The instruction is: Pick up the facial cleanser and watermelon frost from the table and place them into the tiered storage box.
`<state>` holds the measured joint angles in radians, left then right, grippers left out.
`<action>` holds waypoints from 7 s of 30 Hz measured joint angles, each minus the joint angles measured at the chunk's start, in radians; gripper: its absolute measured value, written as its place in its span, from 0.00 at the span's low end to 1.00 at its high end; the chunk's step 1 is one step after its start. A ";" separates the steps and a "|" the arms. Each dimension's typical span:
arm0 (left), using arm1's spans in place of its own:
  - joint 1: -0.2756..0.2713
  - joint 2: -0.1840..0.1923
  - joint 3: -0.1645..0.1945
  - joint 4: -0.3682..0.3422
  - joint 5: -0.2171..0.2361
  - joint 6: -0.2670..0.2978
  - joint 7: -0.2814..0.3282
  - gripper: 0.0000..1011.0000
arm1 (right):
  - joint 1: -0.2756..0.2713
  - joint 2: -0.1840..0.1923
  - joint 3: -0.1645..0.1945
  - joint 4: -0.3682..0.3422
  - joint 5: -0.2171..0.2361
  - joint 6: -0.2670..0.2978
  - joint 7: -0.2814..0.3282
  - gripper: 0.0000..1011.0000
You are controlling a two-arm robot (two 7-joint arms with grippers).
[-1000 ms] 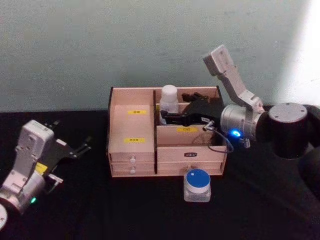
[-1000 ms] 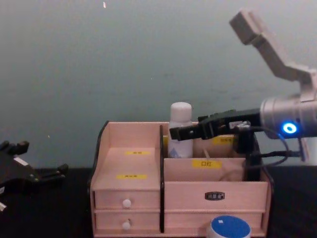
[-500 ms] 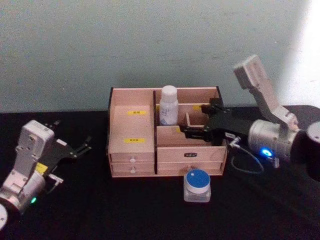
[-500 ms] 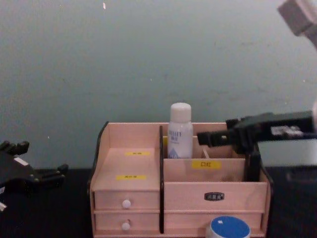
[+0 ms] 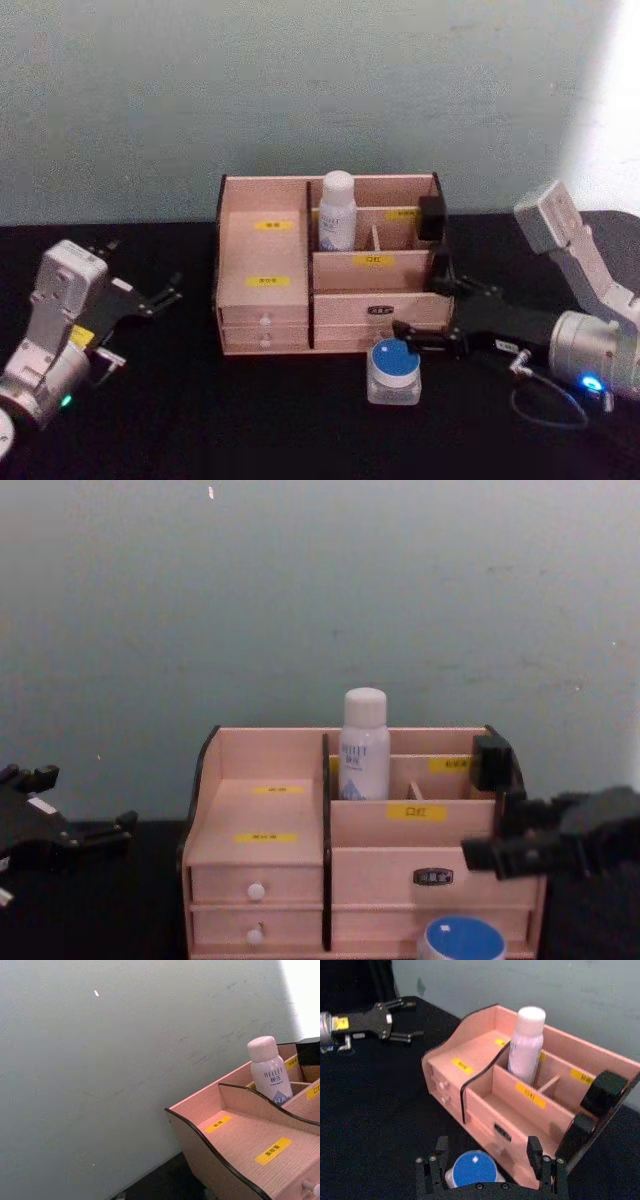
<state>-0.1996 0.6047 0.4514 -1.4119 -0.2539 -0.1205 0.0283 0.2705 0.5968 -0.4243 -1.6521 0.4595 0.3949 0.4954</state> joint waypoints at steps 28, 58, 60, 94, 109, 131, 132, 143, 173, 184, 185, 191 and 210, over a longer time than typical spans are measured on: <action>0.000 0.000 0.000 0.000 0.000 0.000 0.000 0.99 | 0.006 0.009 -0.098 0.077 -0.012 -0.010 -0.006 0.99; 0.000 0.000 0.000 0.000 0.000 0.000 0.000 0.99 | 0.094 -0.068 -0.145 0.194 -0.091 -0.008 0.013 0.99; 0.000 0.000 0.000 0.000 0.000 0.000 0.000 0.99 | 0.097 -0.071 -0.146 0.198 -0.094 -0.007 0.016 0.99; 0.000 0.000 0.000 0.000 0.000 0.000 0.000 0.99 | 0.104 -0.084 -0.145 0.215 -0.111 -0.003 0.019 0.92; 0.000 0.000 0.000 0.000 0.000 0.000 0.000 0.99 | 0.104 -0.084 -0.145 0.215 -0.109 -0.003 0.019 0.71; 0.000 0.000 0.000 0.000 0.000 0.000 0.000 0.99 | 0.074 -0.037 -0.120 0.115 -0.061 0.005 0.051 0.71; 0.000 0.000 0.000 0.000 0.000 0.000 0.000 0.99 | 0.075 -0.032 -0.119 0.104 -0.056 0.006 0.054 0.71; 0.000 0.000 0.000 0.000 0.000 0.000 0.000 0.99 | 0.123 -0.020 -0.123 0.053 -0.022 0.014 0.068 0.71; 0.000 0.000 0.000 0.000 0.000 0.000 0.000 0.99 | 0.437 -0.233 -0.261 0.344 -0.039 -0.025 0.104 0.71; 0.000 0.000 0.000 0.000 0.000 0.000 0.000 0.99 | 0.540 -0.362 -0.300 0.542 -0.078 -0.063 0.106 0.71; 0.000 0.000 0.000 0.000 0.000 0.000 0.000 0.99 | 0.546 -0.371 -0.302 0.556 -0.081 -0.066 0.106 0.71; 0.000 0.000 0.000 0.000 0.000 0.000 0.000 0.99 | 0.592 -0.439 -0.306 0.668 -0.108 -0.086 0.096 0.71; 0.000 0.000 0.000 0.000 0.000 0.000 0.000 0.99 | 0.618 -0.486 -0.292 0.766 -0.168 -0.083 0.089 0.71</action>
<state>-0.1995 0.6047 0.4514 -1.4119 -0.2539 -0.1206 0.0283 0.8887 0.1111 -0.7164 -0.8865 0.2917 0.3123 0.5841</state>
